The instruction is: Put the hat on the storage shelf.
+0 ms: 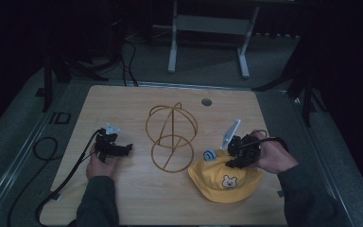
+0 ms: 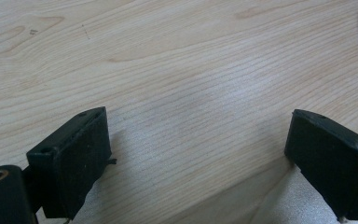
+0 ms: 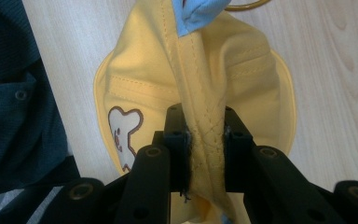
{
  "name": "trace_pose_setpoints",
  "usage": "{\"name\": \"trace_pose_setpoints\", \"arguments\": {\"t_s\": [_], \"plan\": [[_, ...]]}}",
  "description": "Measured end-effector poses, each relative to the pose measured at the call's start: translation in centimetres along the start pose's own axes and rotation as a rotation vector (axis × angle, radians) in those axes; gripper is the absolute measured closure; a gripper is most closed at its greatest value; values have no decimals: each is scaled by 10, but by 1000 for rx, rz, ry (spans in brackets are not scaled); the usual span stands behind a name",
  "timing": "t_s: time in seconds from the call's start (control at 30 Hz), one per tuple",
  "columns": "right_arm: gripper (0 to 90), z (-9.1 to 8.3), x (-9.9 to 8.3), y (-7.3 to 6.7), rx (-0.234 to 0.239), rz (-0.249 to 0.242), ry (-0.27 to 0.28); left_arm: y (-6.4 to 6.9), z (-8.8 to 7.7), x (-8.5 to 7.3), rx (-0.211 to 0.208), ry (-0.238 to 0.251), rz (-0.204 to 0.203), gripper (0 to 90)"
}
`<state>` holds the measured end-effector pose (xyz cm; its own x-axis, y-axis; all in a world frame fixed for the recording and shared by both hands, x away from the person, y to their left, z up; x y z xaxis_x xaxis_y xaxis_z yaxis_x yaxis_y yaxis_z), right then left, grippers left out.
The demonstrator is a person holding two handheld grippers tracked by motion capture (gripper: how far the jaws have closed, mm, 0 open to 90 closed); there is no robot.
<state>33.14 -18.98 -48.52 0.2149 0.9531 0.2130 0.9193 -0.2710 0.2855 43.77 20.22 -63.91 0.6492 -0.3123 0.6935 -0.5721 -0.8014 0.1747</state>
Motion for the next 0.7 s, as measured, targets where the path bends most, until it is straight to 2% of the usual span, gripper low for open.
{"name": "trace_pose_setpoints", "arguments": {"t_s": [0.2,0.43,0.7], "plan": [[767,-14,0,9,-16,12,18,0,-2,-1,13,17,-12,118],[767,-29,-2,20,-26,36,45,0,-2,-1,13,17,-12,118],[767,-38,-6,29,-32,29,53,0,-2,-1,13,18,-12,118]]}}
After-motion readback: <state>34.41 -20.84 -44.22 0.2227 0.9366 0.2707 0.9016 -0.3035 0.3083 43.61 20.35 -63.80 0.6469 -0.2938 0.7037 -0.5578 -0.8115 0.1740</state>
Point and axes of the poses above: each handheld gripper's, and its own axes: z roughly forward along the jaws, x roughly out of its top, y roughly to its right, the point moved 9 cm from there along z, roughly forward along the jaws, and after that the axes turned 14 degrees about -x, right-handed, at the moved point
